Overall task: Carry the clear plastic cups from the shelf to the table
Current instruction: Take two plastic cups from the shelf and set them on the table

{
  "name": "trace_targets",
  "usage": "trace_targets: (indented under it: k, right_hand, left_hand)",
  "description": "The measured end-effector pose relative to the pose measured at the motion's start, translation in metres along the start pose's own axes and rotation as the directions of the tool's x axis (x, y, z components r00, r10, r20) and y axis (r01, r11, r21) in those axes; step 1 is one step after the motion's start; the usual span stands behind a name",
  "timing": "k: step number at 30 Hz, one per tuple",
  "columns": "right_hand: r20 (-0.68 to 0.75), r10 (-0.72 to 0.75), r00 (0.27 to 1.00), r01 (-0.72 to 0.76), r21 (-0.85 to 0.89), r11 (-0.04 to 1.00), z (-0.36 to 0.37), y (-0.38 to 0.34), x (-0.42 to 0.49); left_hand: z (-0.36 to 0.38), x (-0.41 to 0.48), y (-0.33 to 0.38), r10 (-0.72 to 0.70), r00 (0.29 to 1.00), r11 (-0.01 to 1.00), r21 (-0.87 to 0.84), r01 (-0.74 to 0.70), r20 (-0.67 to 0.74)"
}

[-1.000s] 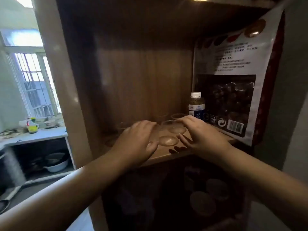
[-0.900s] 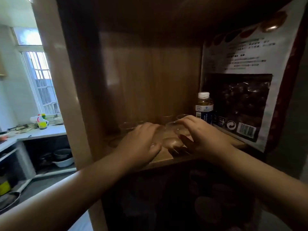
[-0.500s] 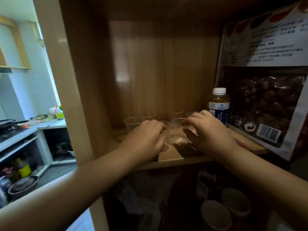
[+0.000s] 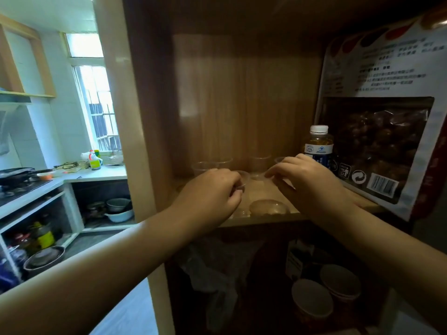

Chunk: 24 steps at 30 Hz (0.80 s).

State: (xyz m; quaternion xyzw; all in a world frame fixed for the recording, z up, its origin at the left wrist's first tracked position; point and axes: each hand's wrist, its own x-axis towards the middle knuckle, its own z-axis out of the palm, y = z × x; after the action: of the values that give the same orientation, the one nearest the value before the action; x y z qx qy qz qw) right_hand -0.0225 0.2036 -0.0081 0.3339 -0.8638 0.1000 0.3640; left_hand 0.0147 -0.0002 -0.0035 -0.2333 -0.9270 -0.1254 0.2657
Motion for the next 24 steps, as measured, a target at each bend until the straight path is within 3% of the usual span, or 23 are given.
trace_targets:
  k: [7,13,19,24]
  right_hand:
    - [-0.126,-0.065,0.990,0.075,0.075,0.994,-0.019,-0.075,-0.013]
    - [-0.133,-0.150,0.980,0.171,0.163,0.972,-0.019,-0.174,-0.021]
    - [-0.158,-0.256,0.954,0.299,0.392,0.870,-0.014,-0.303,-0.023]
    - [-0.192,-0.393,0.899,0.432,0.530,0.730,-0.003,-0.430,-0.029]
  left_hand:
    - [-0.037,-0.065,0.005,0.019,0.996,0.999,0.050,-0.014,-0.084]
    - [-0.092,-0.162,0.003,-0.025,0.984,0.993,0.111,0.045,-0.177]
    - [-0.159,-0.291,-0.021,-0.203,0.960,0.947,0.211,0.242,-0.193]
    - [-0.227,-0.416,-0.033,-0.396,0.893,0.851,0.281,0.444,-0.212]
